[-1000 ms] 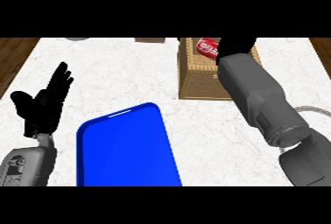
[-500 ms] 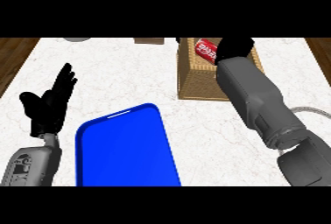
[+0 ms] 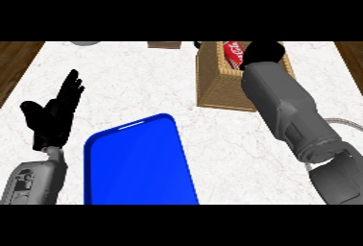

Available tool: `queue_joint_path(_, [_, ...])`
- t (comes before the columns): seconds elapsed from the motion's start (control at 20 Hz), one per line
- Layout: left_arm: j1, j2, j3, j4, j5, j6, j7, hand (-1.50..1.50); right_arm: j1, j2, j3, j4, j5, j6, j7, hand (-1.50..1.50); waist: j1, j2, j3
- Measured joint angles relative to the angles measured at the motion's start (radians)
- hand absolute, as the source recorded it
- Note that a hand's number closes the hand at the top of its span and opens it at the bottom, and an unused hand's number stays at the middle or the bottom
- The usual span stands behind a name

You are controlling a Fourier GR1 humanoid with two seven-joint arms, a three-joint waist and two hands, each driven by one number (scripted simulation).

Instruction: Pick the can from the placemat and place it in the basket

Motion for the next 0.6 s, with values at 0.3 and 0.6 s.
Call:
queue_joint_path(0.3, [-0.003, 0.005, 0.010, -0.004, 0.007, -0.003, 0.006, 0.00, 0.015, -0.007, -0.025, -0.056, -0.011, -0.134, 0.016, -1.50, -0.007, 0.000, 0.003])
queue_joint_path(0.6, [0.006, 0.009, 0.015, -0.002, 0.005, -0.004, 0.000, 0.00, 0.026, -0.018, -0.069, -0.125, -0.033, -0.316, 0.008, -1.50, -0.015, 0.005, 0.010])
